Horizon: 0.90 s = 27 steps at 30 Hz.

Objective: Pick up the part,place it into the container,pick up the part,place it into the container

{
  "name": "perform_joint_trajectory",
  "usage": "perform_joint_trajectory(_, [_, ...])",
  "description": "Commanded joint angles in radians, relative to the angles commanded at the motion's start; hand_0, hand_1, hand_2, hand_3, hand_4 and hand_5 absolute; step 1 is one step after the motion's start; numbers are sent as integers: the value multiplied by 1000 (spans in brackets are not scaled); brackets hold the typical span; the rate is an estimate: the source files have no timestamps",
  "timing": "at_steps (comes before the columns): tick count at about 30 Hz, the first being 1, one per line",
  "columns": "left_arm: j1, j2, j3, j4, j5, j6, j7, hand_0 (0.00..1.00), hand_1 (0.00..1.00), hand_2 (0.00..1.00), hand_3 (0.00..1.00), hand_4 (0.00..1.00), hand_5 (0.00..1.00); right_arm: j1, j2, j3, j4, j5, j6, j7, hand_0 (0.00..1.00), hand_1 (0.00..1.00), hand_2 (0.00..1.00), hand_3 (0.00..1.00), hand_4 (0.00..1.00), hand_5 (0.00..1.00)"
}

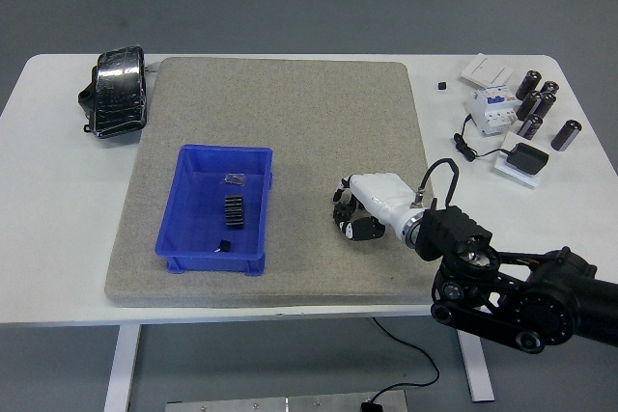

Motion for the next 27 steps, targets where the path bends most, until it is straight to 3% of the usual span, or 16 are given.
perform_joint_trajectory(11, [1,0,1,2,-9,3,-9,641,650,642,557,668,625,2,-13,17,13,-25,-21,2,379,523,389,650,605,2])
perform_joint_trajectory(12, [2,0,1,2,-10,3,-9,641,649,641,556,668,632,3,-15,20,16,-31,-24,1,376,519,378,585,601,42])
perform_joint_trajectory(17, [2,0,1,2,-13,5,-11,641,649,641,556,668,632,6,-17,42,32,-55,-35,-8,376,519,378,585,601,42])
perform_joint_trajectory(18, [2,0,2,2,-13,5,-11,641,648,641,556,667,639,7,-16,46,32,-58,-38,-9,380,514,365,460,558,109])
perform_joint_trajectory(27, [1,-1,-2,1,-6,4,-7,641,647,641,554,667,644,17,-9,53,44,-53,-59,-4,382,517,364,451,556,114])
